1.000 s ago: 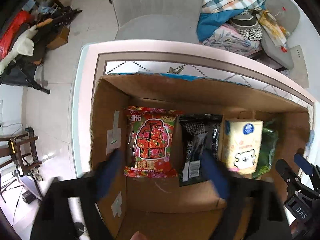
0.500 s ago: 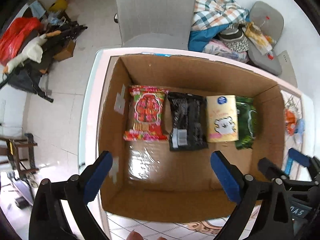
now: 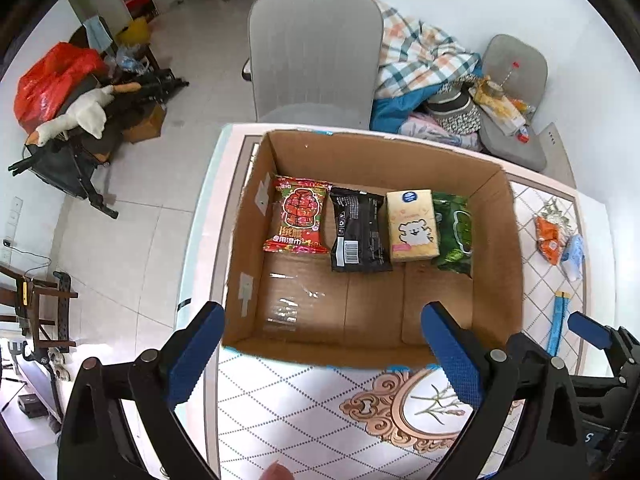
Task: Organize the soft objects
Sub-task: 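Carry both bags into the box and open both grippers beside the other packs, then grasp the lavender plush toy with the left gripper while the right grasps the blue stick pack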
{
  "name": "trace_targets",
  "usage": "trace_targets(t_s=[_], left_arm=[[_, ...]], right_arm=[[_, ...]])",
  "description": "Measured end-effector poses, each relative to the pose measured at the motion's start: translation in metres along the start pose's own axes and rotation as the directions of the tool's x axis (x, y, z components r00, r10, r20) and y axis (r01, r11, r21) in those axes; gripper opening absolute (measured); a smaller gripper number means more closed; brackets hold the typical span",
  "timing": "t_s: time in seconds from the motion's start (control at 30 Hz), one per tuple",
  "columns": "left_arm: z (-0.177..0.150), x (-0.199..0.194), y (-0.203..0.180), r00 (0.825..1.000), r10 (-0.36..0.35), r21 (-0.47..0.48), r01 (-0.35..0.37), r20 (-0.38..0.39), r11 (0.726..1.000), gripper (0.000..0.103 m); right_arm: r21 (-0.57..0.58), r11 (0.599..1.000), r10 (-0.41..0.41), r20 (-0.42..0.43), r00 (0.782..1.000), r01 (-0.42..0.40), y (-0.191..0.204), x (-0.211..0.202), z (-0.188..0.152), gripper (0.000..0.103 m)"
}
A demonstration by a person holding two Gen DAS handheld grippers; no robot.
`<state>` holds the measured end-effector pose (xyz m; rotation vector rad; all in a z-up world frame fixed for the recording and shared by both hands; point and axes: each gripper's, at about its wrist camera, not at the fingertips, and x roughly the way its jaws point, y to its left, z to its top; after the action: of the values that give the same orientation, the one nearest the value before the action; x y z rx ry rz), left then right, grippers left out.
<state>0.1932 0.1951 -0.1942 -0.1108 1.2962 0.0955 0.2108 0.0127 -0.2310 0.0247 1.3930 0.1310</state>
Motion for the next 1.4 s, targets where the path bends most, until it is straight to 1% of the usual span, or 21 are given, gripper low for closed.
trace_targets(t_s=[0.1, 0.27, 0.4, 0.43, 0.53, 0.6, 0.67, 0.77, 0.8, 0.83, 0.9, 0.97, 1.0, 1.03, 1.1, 1.13, 1.2, 1.27, 1.3, 1.37, 1.4], left_arm=[[-0.012, -0.025, -0.002, 0.999, -0.001, 0.01, 0.001, 0.034, 1.0, 0.1], [-0.029, -0.056, -0.004, 0.997, -0.046, 0.0, 0.046, 0.055, 0.999, 0.1], [-0.039, -0.075, -0.019, 0.995, -0.05, 0.011, 0.05, 0.083, 0.999, 0.1], [-0.041, -0.078, -0.024, 0.995, -0.05, 0.02, 0.049, 0.086, 0.999, 0.1], [-0.04, -0.085, -0.058, 0.993, -0.043, 0.085, 0.033, 0.11, 0.996, 0.1], [-0.037, -0.083, -0.089, 0.993, -0.041, 0.141, 0.025, 0.115, 0.99, 0.1], [-0.034, -0.076, -0.113, 0.994, -0.042, 0.179, 0.024, 0.1, 0.984, 0.1], [-0.024, -0.05, -0.163, 0.998, -0.055, 0.234, 0.044, 0.041, 0.971, 0.1], [-0.021, -0.04, -0.179, 0.998, -0.06, 0.245, 0.052, 0.025, 0.968, 0.1], [-0.019, -0.033, -0.191, 0.998, -0.06, 0.254, 0.055, 0.011, 0.966, 0.1], [-0.009, -0.009, -0.227, 0.998, -0.054, 0.291, 0.061, -0.032, 0.955, 0.1], [0.001, 0.02, -0.265, 0.997, -0.019, 0.327, 0.041, -0.073, 0.944, 0.1], [0.005, 0.032, -0.278, 0.996, -0.012, 0.343, 0.042, -0.089, 0.938, 0.1], [0.008, 0.047, -0.293, 0.993, 0.004, 0.359, 0.038, -0.117, 0.932, 0.1], [0.009, 0.078, -0.315, 0.983, 0.064, 0.397, 0.01, -0.173, 0.918, 0.1], [0.007, 0.091, -0.322, 0.977, 0.067, 0.406, 0.022, -0.204, 0.913, 0.1], [-0.003, 0.122, -0.334, 0.955, 0.094, 0.406, 0.03, -0.281, 0.913, 0.1], [-0.012, 0.145, -0.339, 0.932, 0.114, 0.395, 0.033, -0.343, 0.918, 0.1], [-0.016, 0.156, -0.341, 0.925, 0.113, 0.383, 0.037, -0.362, 0.923, 0.1], [-0.024, 0.172, -0.338, 0.917, 0.141, 0.35, -0.001, -0.374, 0.937, 0.1], [-0.028, 0.181, -0.336, 0.909, 0.144, 0.324, -0.01, -0.392, 0.946, 0.1]], right_arm=[[-0.011, 1.0, 0.013, 0.031, 0.999, -0.013, -0.001, -0.024, -0.018, 0.103], [-0.02, 0.998, 0.053, 0.059, 0.997, -0.052, -0.002, -0.054, -0.041, 0.103], [-0.02, 0.99, 0.14, 0.063, 0.988, -0.139, -0.006, -0.074, -0.054, 0.103], [-0.018, 0.989, 0.149, 0.068, 0.987, -0.148, -0.008, -0.077, -0.057, 0.103], [0.011, 0.99, 0.14, 0.085, 0.986, -0.142, -0.032, -0.083, -0.063, 0.103], [0.059, 0.99, 0.121, 0.094, 0.988, -0.127, -0.062, -0.085, -0.067, 0.103], [0.13, 0.986, 0.093, 0.096, 0.991, -0.105, -0.105, -0.082, -0.068, 0.103], [0.243, 0.966, 0.064, 0.099, 0.993, -0.087, -0.171, -0.074, -0.069, 0.103], [0.29, 0.955, 0.032, 0.092, 0.995, -0.057, -0.201, -0.068, -0.07, 0.103], [0.317, 0.948, 0.01, 0.08, 0.997, -0.035, -0.222, -0.06, -0.069, 0.103], [0.374, 0.927, -0.025, 0.041, 0.999, 0.008, -0.267, -0.037, -0.069, 0.103], [0.415, 0.909, -0.03, -0.015, 0.999, 0.033, -0.304, -0.007, -0.067, 0.102], [0.431, 0.901, -0.023, -0.043, 0.999, 0.039, -0.318, 0.008, -0.066, 0.098], [0.448, 0.893, -0.009, -0.075, 0.997, 0.042, -0.333, 0.026, -0.067, 0.092], [0.471, 0.881, 0.025, -0.156, 0.987, 0.052, -0.357, 0.067, -0.068, 0.085], [0.478, 0.877, 0.037, -0.176, 0.984, 0.052, -0.362, 0.079, -0.072, 0.082], [0.485, 0.873, 0.067, -0.222, 0.973, 0.05, -0.373, 0.107, -0.079, 0.079], [0.487, 0.872, 0.088, -0.251, 0.964, 0.047, -0.377, 0.126, -0.082, 0.074], [0.488, 0.872, 0.105, -0.255, 0.961, 0.034, -0.378, 0.132, -0.084, 0.073], [0.479, 0.877, 0.117, -0.261, 0.958, 0.024, -0.379, 0.14, -0.086, 0.07], [0.471, 0.882, 0.119, -0.261, 0.958, 0.019, -0.379, 0.143, -0.087, 0.069]])
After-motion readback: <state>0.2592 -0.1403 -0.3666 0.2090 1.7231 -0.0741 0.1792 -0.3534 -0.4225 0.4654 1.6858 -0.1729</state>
